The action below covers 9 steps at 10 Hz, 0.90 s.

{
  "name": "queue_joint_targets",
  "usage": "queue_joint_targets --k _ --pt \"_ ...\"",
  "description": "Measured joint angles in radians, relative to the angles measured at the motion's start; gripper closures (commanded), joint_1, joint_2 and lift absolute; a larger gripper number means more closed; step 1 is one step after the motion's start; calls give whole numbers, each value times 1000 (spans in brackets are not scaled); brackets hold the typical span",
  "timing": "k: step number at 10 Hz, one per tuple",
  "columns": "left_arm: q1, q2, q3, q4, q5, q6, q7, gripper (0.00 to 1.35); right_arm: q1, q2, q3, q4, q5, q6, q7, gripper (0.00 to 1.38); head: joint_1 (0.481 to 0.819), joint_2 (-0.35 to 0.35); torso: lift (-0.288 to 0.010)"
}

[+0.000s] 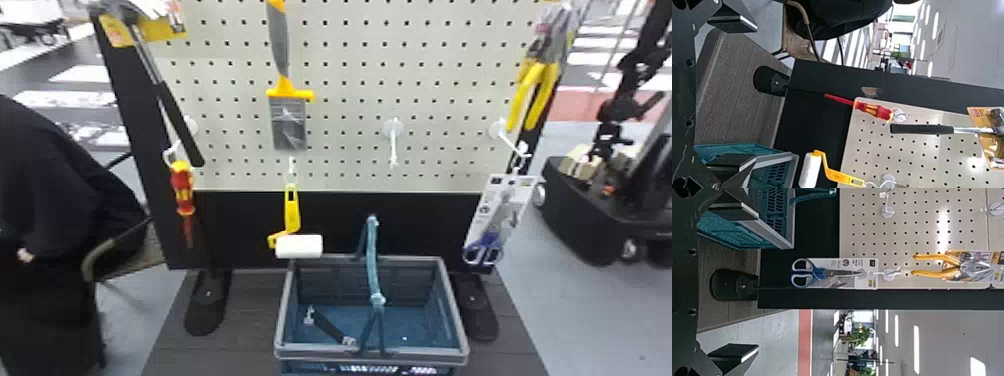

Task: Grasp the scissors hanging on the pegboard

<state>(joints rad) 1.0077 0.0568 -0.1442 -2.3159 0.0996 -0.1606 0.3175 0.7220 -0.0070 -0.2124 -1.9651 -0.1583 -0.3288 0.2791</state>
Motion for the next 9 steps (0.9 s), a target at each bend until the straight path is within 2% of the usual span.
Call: queue_joint_targets --k 2,6,9 --pt "-2 1 -2 0 2 1 0 142 -41 -25 0 17 -21 20 15 87 549 0 -100" --pt "-10 8 -6 6 8 -1 0 144 -234 -99 -1 153 -61 84 142 87 549 0 -100" --pt "-15 11 -9 12 13 -3 0 144 -370 -127 -2 246 -49 116 181 93 549 0 -100"
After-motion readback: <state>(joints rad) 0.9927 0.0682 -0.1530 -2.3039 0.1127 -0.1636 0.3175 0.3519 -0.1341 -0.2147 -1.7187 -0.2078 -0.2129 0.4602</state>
